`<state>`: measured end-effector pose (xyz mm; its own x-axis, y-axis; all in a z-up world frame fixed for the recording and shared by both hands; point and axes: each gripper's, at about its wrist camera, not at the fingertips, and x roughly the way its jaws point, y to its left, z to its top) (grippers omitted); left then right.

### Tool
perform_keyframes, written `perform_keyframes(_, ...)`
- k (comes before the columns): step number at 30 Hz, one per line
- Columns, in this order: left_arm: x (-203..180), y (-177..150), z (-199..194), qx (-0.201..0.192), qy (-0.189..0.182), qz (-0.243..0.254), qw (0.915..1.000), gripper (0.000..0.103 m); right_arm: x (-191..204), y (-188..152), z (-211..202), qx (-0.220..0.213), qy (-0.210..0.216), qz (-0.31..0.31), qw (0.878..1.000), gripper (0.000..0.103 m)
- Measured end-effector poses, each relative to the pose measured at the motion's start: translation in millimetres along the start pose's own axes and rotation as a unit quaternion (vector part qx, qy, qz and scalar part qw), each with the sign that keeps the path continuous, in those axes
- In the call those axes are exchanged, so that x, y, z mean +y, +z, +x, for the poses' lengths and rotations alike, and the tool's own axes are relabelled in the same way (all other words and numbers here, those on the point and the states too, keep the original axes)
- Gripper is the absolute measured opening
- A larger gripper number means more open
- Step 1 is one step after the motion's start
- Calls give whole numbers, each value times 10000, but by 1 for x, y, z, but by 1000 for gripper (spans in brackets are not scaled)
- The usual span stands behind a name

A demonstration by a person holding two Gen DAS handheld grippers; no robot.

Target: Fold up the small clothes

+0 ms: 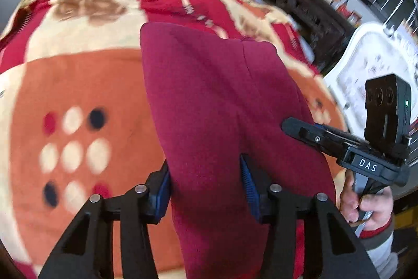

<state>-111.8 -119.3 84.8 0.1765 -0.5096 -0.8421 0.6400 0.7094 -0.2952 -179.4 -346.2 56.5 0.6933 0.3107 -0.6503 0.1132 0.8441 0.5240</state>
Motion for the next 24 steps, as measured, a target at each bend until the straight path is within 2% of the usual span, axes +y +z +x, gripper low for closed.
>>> perform_keyframes(1, 4, -6, 1, 94, 105, 1, 9999, 48, 3, -10, 8, 91, -42, 40, 9999, 47)
perform_keyframes(3, 12, -21, 12, 347, 362, 16, 9987, 48, 5, -26, 26, 446, -429, 84, 9980, 50)
perform_keyframes(4, 15, -26, 17, 372, 459, 18, 9983, 50, 7, -31, 26, 453, -588, -1, 9972, 52)
perform_keyframes(6, 20, -32, 16, 166, 500, -93, 9986, 53, 13, -36, 12, 232, -666, -69, 9975, 53)
perform_keyframes(9, 18, -33, 10, 12, 643, -130, 9978, 55, 30, -36, -23, -255, -572, -169, 9979, 53)
perform_keyframes(13, 16, -34, 12, -73, 795, -40, 9968, 57, 77, -39, -28, -246, -433, -982, 9939, 51)
perform_keyframes(15, 14, -34, 12, -133, 877, 11, 9961, 58, 87, -45, -17, -107, -443, -1227, 9914, 43)
perform_keyframes(17, 13, -35, 11, -194, 935, 28, 9954, 59, 84, -54, 4, 109, -799, -1420, 9866, 35)
perform_keyframes(20, 8, -36, 7, -288, 941, 68, 9951, 61, 59, -67, 22, 219, -1482, -1438, 9782, 33)
perform_keyframes(22, 4, -37, 4, -354, 1002, 132, 9942, 61, 46, -68, 20, 164, -1246, -1085, 9861, 33)
perform_keyframes(24, -2, -39, 1, -458, 1167, 262, 9918, 61, 47, -69, 20, 137, -1268, -1016, 9866, 33)
